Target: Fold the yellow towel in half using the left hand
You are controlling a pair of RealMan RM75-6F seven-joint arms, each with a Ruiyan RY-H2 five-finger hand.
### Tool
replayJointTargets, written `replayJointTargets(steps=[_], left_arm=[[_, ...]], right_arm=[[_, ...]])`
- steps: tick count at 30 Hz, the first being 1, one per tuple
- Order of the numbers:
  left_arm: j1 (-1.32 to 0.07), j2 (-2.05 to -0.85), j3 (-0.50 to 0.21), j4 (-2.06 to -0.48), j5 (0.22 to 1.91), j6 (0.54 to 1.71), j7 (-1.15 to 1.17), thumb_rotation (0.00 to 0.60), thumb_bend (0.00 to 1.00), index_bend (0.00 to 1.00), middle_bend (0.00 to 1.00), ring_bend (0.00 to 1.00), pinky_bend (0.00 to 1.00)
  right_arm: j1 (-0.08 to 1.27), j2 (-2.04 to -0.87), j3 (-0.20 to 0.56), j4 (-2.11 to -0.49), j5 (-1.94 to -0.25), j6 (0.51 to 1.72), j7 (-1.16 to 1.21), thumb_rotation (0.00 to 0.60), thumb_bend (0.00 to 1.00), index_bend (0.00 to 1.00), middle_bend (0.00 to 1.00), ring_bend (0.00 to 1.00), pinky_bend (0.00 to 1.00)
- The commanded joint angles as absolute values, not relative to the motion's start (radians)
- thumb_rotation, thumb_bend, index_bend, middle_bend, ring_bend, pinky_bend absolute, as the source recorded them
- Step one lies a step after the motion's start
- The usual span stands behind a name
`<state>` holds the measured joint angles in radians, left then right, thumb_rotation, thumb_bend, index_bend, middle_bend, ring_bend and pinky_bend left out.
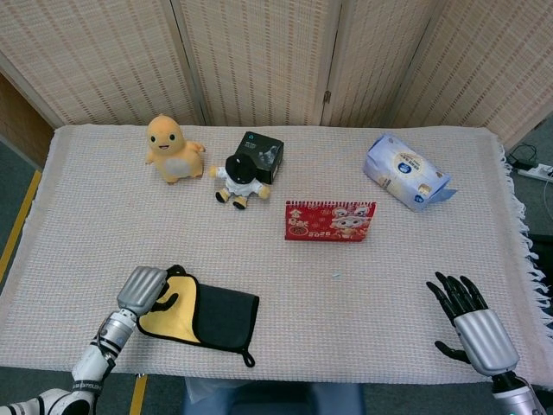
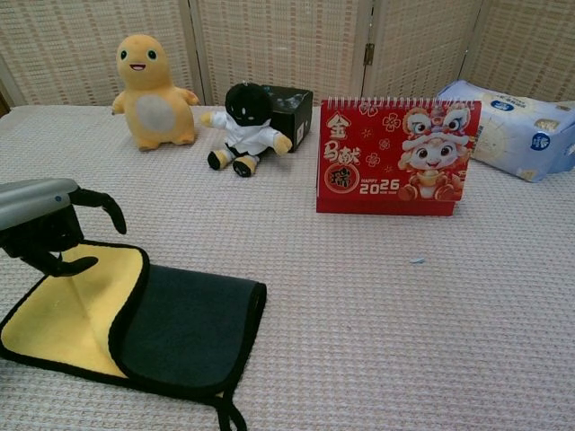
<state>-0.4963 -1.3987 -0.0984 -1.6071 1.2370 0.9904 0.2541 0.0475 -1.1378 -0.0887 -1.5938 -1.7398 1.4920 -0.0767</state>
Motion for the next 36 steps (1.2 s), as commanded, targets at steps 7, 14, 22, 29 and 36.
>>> replayJointTargets(steps=[7,14,22,29,36], left_arm=[[-0.581,-1.424,-0.148,-1.5,1.129,0.884,0.248,0.6,0.43,0.37,1.0,1.0,1.0],[-0.609,-1.428,-0.139,-1.482,1.097,0.839,0.246,0.6,0.43,0.4,1.0,1.0,1.0],[-0.635,-1.423,-0.124,-1.481,1.05,0.798,0.257,0.6,0.43,0.44,1.0,1.0,1.0],[-0.644,-1.424,-0.11,-1.485,1.025,0.807,0.275,0.6,0.44,0.47,1.0,1.0,1.0],[-0.632,-1.427,-0.098,-1.493,1.057,0.852,0.262,0.6,0.46,0.6,1.0,1.0,1.0]], right_arm=[[0.05,-1.135,-0.08,-1.591,-1.718,1.484,-0.069,0.6,0.11,0.0,0.0,0.0,0.0],[0.05,-1.134,-0.075,-1.588,-1.703,1.481,-0.064,0.6,0.11,0.0,0.0,0.0,0.0],[0.05,-1.133,-0.073,-1.587,-1.7,1.481,-0.061,0.6,0.11,0.0,0.0,0.0,0.0],[0.048,-1.134,-0.075,-1.587,-1.706,1.487,-0.063,0.6,0.11,0.0,0.0,0.0,0.0],[0.049,-1.134,-0.076,-1.587,-1.707,1.485,-0.064,0.6,0.11,0.0,0.0,0.0,0.0]])
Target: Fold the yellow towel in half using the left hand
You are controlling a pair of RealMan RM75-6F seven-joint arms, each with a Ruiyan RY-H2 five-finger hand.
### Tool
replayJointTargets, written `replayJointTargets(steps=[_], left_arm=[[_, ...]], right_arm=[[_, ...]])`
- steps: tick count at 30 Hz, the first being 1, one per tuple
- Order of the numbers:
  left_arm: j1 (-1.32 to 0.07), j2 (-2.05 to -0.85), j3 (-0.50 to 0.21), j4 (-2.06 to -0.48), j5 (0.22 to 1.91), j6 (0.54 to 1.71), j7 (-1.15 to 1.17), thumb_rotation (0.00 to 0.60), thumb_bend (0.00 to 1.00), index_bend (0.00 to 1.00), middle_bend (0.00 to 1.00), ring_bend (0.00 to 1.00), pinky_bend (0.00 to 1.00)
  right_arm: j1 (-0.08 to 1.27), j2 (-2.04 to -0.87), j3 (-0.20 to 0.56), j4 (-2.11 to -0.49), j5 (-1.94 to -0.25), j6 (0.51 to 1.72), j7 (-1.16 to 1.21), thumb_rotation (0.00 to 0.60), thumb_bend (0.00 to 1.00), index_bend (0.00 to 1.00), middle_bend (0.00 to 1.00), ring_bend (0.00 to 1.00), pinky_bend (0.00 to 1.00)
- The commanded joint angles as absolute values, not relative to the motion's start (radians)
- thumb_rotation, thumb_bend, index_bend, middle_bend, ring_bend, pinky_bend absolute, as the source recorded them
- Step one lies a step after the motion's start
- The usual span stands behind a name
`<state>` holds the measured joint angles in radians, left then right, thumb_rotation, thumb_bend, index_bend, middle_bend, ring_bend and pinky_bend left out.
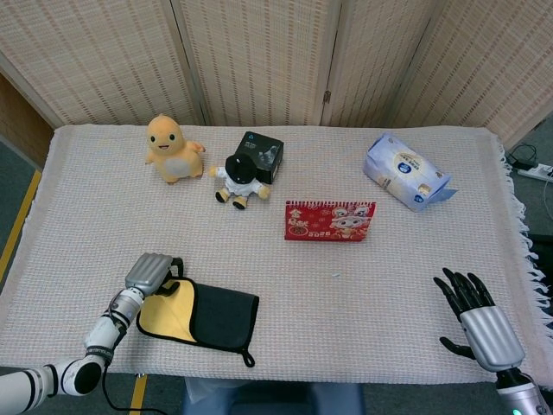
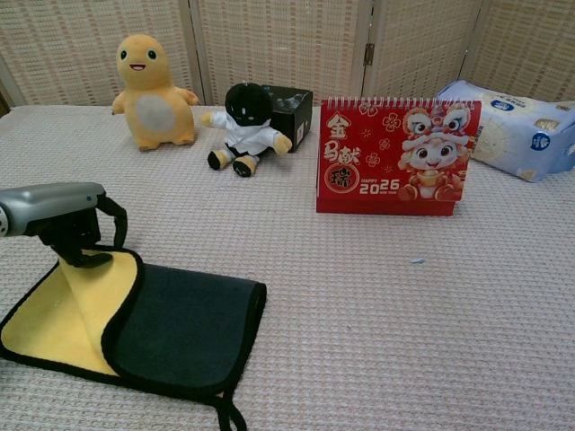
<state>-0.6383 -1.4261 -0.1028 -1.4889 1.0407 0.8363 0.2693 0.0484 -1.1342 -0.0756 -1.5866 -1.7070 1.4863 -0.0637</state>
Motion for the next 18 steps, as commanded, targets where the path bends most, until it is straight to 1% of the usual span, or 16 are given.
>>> replayJointTargets(steps=[1,8,18], left_arm=[[-0.628,-1.425,-0.095,-1.497,1.067,0.862,0.259,0.6,0.46,0.62,1.0,1.0,1.0],[-0.596,-1.393,-0.065,-1.542,1.115,0.92,0.26,0.6,0.47,0.68,1.0,1.0,1.0],[-0.502,-1.295,-0.006,-1.642,1.23,1.049,0.205,0.6,0.48,0.7,1.0,1.0,1.0]], right_arm=[[0.049,-1.134,-0.077,-1.587,-1.708,1.485,-0.064,0.6,0.11,0.0,0.0,0.0,0.0],[0.046,-1.135,-0.078,-1.587,-1.715,1.493,-0.066,0.6,0.11,0.0,0.0,0.0,0.0],[0.045,-1.138,-0.083,-1.587,-1.725,1.494,-0.074,0.6,0.11,0.0,0.0,0.0,0.0]])
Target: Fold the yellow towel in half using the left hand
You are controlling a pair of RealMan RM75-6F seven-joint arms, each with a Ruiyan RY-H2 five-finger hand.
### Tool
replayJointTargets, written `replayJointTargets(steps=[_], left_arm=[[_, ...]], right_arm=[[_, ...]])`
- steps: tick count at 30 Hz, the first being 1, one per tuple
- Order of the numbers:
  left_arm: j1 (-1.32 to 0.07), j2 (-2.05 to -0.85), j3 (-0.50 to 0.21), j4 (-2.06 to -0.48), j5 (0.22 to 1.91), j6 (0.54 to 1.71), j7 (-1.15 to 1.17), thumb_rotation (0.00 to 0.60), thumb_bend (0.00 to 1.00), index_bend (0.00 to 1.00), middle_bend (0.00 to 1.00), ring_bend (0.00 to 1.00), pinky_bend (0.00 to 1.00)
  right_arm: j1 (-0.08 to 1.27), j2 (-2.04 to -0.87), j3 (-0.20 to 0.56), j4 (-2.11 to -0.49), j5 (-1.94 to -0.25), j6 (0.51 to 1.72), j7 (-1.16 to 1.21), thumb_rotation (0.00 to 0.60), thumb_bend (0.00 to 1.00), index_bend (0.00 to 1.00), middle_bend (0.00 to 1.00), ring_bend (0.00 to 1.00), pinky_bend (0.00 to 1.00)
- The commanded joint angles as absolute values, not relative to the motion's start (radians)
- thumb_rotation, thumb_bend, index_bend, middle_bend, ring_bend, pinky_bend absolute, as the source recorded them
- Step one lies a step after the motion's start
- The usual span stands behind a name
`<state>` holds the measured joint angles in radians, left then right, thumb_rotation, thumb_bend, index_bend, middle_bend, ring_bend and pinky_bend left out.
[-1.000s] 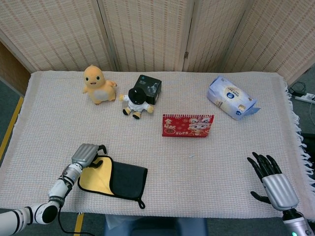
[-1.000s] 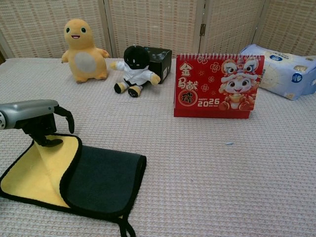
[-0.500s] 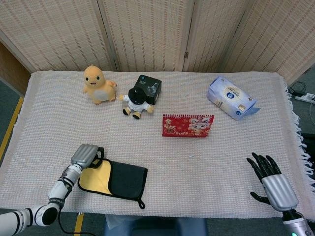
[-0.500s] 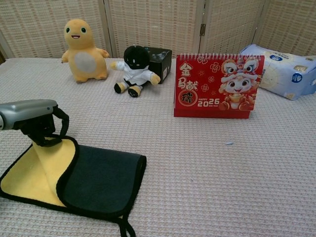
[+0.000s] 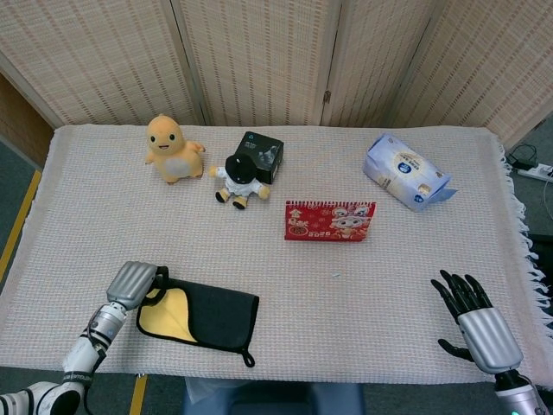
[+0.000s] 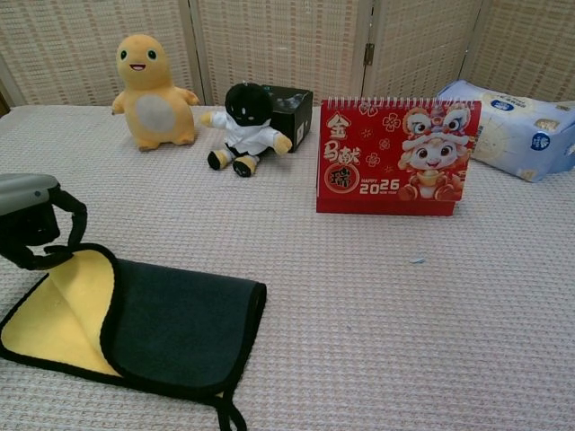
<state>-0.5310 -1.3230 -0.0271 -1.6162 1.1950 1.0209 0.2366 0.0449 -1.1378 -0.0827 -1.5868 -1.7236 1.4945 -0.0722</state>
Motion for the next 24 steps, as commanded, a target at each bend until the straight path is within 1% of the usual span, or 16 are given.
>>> replayJointTargets(steps=[1,8,15,17,20,21,24], left_arm=[[-0.494,-1.287,0.001,-1.647,1.241,1.056,0.197,0.6,0.48,0.7,1.0,1.0,1.0],[-0.452,-1.26,0.044,-1.66,1.295,1.074,0.166,0.6,0.48,0.7,1.0,1.0,1.0],[-0.433,-1.255,0.054,-1.633,1.32,1.07,0.112,0.6,0.48,0.69,1.0,1.0,1.0],[-0.43,-1.25,0.057,-1.625,1.323,1.061,0.099,0.6,0.48,0.62,1.0,1.0,1.0],[-0.425,-1.244,0.061,-1.618,1.334,1.055,0.075,0.6,0.48,0.48,1.0,1.0,1.0],[-0.423,-1.242,0.062,-1.615,1.338,1.055,0.066,0.6,0.48,0.45,1.0,1.0,1.0],[-0.413,-1.236,0.066,-1.607,1.348,1.057,0.04,0.6,0.48,0.42,1.0,1.0,1.0]], right_arm=[[0.045,-1.139,-0.084,-1.587,-1.726,1.494,-0.075,0.6,0.11,0.0,0.0,0.0,0.0],[0.048,-1.147,-0.084,-1.59,-1.73,1.487,-0.089,0.6,0.11,0.0,0.0,0.0,0.0],[0.049,-1.15,-0.084,-1.591,-1.725,1.481,-0.1,0.6,0.11,0.0,0.0,0.0,0.0],[0.05,-1.151,-0.083,-1.591,-1.722,1.479,-0.101,0.6,0.11,0.0,0.0,0.0,0.0],[0.05,-1.152,-0.082,-1.591,-1.719,1.477,-0.103,0.6,0.11,0.0,0.0,0.0,0.0],[0.05,-1.152,-0.082,-1.591,-1.718,1.476,-0.103,0.6,0.11,0.0,0.0,0.0,0.0],[0.051,-1.152,-0.08,-1.591,-1.714,1.474,-0.103,0.6,0.11,0.0,0.0,0.0,0.0]])
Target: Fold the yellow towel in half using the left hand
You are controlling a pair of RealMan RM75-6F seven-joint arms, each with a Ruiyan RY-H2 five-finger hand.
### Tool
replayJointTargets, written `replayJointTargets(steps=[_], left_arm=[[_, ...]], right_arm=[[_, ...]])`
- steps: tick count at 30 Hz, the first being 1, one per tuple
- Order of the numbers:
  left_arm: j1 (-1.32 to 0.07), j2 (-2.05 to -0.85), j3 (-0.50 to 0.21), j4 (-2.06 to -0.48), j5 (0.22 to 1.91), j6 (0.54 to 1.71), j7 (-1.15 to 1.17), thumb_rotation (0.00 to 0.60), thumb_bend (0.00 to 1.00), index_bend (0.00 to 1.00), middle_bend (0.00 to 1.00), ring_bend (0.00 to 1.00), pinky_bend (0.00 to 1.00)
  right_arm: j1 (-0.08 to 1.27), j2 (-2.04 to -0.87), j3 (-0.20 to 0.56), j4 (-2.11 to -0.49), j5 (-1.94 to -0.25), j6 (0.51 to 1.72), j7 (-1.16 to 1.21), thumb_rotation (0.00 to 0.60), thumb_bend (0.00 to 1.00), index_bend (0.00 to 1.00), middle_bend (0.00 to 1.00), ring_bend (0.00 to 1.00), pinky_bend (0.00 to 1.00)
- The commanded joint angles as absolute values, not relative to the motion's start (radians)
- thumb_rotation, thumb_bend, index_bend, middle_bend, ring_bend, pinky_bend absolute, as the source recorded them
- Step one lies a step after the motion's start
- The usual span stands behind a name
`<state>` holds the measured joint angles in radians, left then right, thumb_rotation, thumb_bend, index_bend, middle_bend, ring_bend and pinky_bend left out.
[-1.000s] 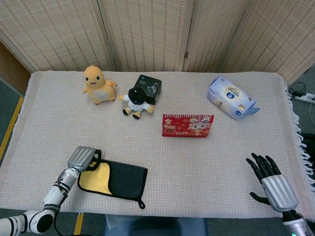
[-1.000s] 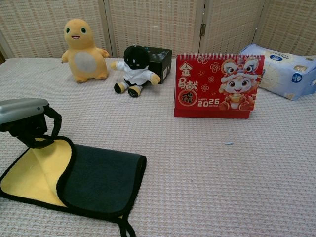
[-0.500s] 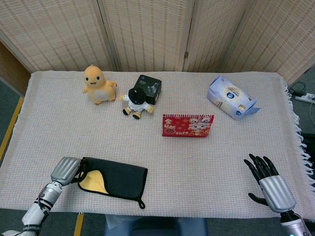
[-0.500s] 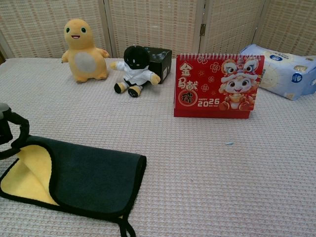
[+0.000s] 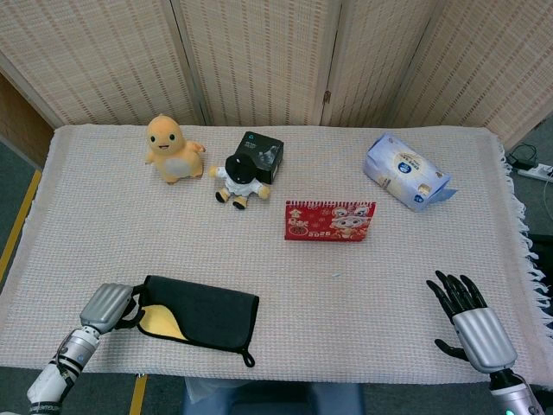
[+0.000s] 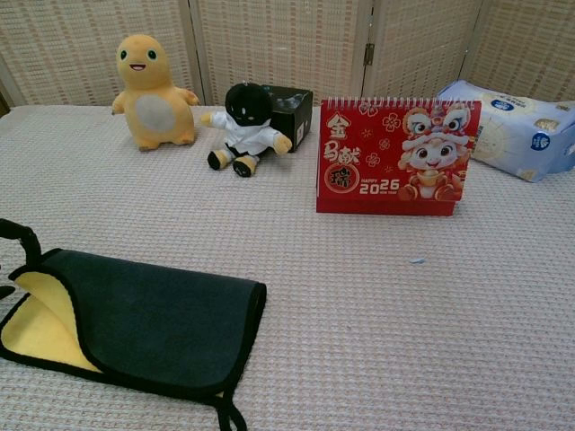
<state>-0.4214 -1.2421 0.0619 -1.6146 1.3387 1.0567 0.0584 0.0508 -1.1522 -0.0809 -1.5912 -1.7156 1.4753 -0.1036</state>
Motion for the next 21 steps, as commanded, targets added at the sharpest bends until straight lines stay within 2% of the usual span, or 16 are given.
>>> replayJointTargets(steps=[1,13,18,19,20,21], left_arm=[[-0.411,-1.233,0.068,-1.606,1.35,1.056,0.034,0.6,0.48,0.41,1.0,1.0,1.0],[-0.356,-1.185,0.092,-1.611,1.398,1.118,0.035,0.6,0.48,0.37,1.0,1.0,1.0],[-0.297,-1.152,0.081,-1.631,1.434,1.247,0.042,0.6,0.48,0.35,1.0,1.0,0.98],[-0.279,-1.15,0.079,-1.627,1.446,1.286,0.05,0.6,0.48,0.35,0.98,0.97,0.93],[-0.266,-1.147,0.078,-1.626,1.447,1.31,0.068,0.6,0.48,0.32,0.91,0.9,0.8],[-0.252,-1.148,0.074,-1.625,1.445,1.336,0.095,0.6,0.48,0.28,0.75,0.76,0.6]], right_arm=[[0.052,-1.152,-0.08,-1.591,-1.713,1.473,-0.103,0.6,0.11,0.0,0.0,0.0,0.0],[0.052,-1.151,-0.081,-1.592,-1.715,1.475,-0.104,0.6,0.11,0.0,0.0,0.0,0.0],[0.049,-1.152,-0.079,-1.59,-1.719,1.487,-0.103,0.6,0.11,0.0,0.0,0.0,0.0],[0.048,-1.154,-0.076,-1.588,-1.718,1.49,-0.105,0.6,0.11,0.0,0.0,0.0,0.0],[0.048,-1.157,-0.074,-1.586,-1.717,1.491,-0.108,0.6,0.11,0.0,0.0,0.0,0.0],[0.049,-1.161,-0.072,-1.585,-1.716,1.491,-0.111,0.6,0.11,0.0,0.0,0.0,0.0]])
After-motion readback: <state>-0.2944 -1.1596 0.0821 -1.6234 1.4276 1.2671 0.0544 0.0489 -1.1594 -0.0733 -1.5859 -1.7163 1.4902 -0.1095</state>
